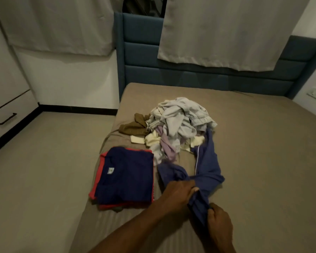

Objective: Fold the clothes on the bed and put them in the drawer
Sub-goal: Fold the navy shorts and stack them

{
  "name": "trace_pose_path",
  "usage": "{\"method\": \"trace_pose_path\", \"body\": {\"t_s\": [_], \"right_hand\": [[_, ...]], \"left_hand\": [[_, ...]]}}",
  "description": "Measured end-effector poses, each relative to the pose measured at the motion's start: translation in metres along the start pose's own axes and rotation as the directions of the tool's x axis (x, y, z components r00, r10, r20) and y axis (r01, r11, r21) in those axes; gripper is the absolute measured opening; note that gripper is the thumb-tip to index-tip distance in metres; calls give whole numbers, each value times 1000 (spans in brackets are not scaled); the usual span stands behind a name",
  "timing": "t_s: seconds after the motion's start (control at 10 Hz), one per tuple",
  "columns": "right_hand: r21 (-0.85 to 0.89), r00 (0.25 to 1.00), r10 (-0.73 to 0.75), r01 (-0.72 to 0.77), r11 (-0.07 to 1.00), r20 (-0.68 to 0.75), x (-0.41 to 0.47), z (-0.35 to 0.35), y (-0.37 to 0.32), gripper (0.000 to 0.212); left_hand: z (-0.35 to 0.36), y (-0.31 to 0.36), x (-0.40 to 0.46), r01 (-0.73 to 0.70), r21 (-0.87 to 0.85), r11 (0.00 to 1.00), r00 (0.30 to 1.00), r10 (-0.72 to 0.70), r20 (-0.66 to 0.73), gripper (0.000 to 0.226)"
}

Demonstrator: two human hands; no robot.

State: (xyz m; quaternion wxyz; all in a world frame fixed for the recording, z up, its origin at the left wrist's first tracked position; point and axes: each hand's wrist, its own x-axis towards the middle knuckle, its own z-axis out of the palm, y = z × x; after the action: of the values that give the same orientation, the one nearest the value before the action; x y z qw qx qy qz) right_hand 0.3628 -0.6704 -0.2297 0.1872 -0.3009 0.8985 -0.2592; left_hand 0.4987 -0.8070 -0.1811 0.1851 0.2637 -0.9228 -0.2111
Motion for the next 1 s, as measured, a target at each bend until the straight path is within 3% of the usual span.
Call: {"method": "trace_pose_path", "body": {"t_s": [0.1,0.2,0.3,0.4,0.5,0.7,0.8,0.9,1.0], "right_hand": [[-181,994,68,-83,980,-87,1,27,117,42],[-601,940,134,88,795,314,-57,13,162,20],[-440,918,23,168,882,397,-128,-39,94,42],[-386,922,-115,265,884,369,-179,-61,82,62],[-357,890,-268,402,843,368,-199,-46,93,71],[-261,914,-310,376,889,262,-229,-39,91,69],[-28,956,-232,241,970,177,-256,-24,83,81],[-48,952,-253,265,963,175,-275,-18,74,73],[-108,944,-308,321,941,120,-282,-19,66,69]], "left_hand": [[20,29,-40,-63,9,998,997,62,42,64],[44,60,-98,-21,11,1000,995,20,103,63],[53,62,-138,72,-4,997,985,-71,154,38],[67,67,-199,67,-13,998,994,-66,88,32],[75,77,-258,55,41,998,975,-45,-219,30],[68,84,-305,69,-60,996,921,-87,-380,31],[37,83,-316,199,-197,960,824,-273,-497,29],[24,48,-326,442,-461,770,662,-626,-412,31],[23,25,-326,447,-760,471,587,-796,-149,34]]}}
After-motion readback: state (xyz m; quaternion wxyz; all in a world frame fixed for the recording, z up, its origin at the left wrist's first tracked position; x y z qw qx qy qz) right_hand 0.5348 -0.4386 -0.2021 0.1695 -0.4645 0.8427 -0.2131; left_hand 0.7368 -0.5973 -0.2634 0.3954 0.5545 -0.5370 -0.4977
